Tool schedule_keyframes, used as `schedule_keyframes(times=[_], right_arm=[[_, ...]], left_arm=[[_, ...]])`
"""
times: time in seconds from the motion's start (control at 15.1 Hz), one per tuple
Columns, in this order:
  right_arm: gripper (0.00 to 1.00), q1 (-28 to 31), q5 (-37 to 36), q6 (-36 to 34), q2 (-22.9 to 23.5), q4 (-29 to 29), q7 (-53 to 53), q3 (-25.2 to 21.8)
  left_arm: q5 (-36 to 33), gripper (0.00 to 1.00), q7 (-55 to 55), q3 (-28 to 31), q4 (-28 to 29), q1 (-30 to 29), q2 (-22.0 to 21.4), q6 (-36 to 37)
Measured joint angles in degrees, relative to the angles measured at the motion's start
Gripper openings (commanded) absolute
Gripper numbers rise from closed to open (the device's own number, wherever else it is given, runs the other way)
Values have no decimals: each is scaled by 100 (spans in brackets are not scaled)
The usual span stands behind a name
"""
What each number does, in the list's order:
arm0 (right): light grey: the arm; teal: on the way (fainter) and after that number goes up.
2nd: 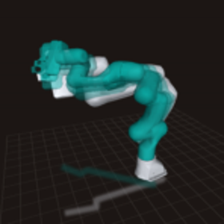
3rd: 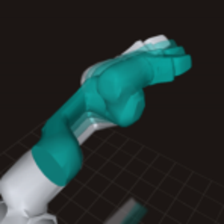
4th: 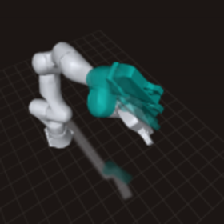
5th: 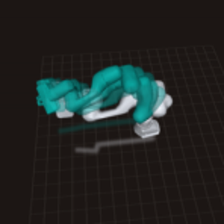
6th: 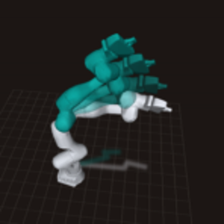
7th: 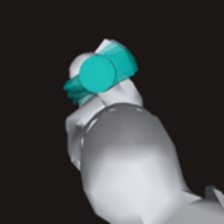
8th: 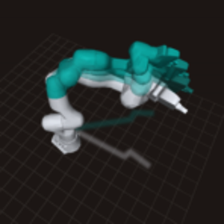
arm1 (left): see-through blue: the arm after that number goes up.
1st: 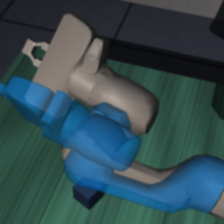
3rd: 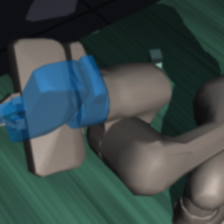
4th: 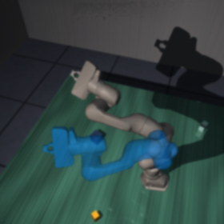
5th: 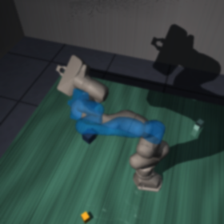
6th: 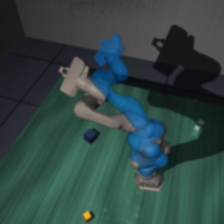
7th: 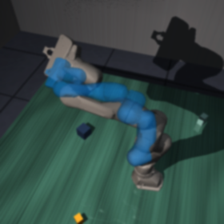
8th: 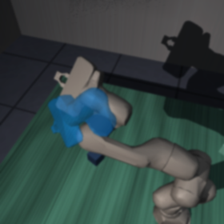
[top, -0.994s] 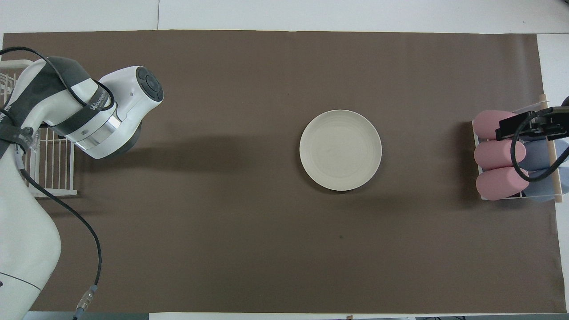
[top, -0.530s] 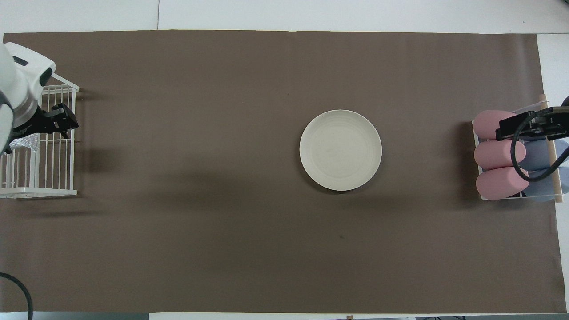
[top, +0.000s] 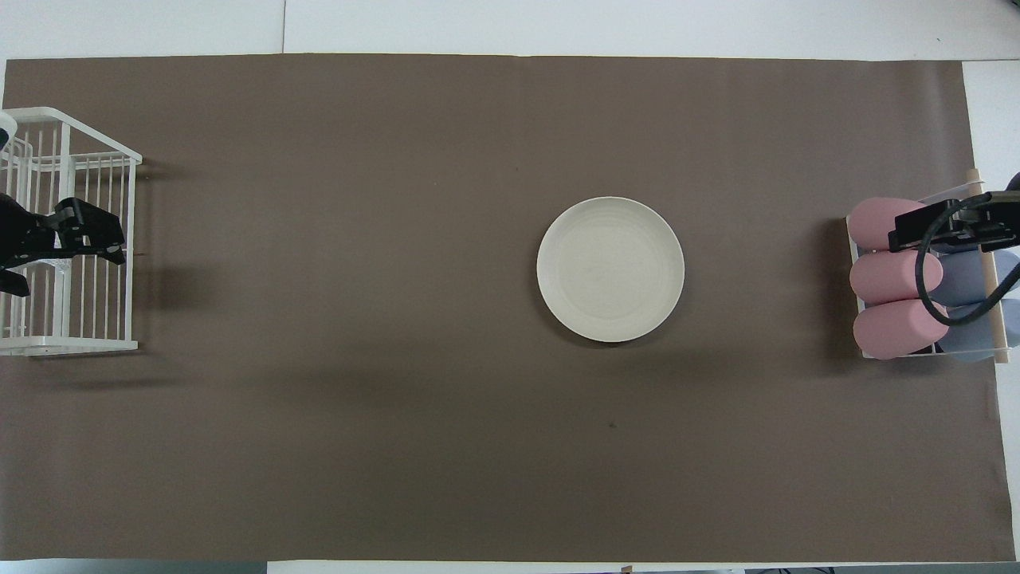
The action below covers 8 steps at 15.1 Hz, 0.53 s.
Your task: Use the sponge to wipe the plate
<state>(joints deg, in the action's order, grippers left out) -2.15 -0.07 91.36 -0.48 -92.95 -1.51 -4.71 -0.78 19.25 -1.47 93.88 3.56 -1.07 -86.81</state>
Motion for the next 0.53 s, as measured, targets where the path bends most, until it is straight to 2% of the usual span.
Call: schedule_keyframes(times=[0.13,0.4,0.53], right_arm=[[100,0,0,0,0,0,0,0],[100,0,0,0,0,0,0,0],[100,0,0,0,0,0,0,0]], left_arm=[[153,100,-19,3,-100,0,28,19],[216,100,-111,24,-675,0,257,485],[224,100,-313,20,-687,4,283,487]])
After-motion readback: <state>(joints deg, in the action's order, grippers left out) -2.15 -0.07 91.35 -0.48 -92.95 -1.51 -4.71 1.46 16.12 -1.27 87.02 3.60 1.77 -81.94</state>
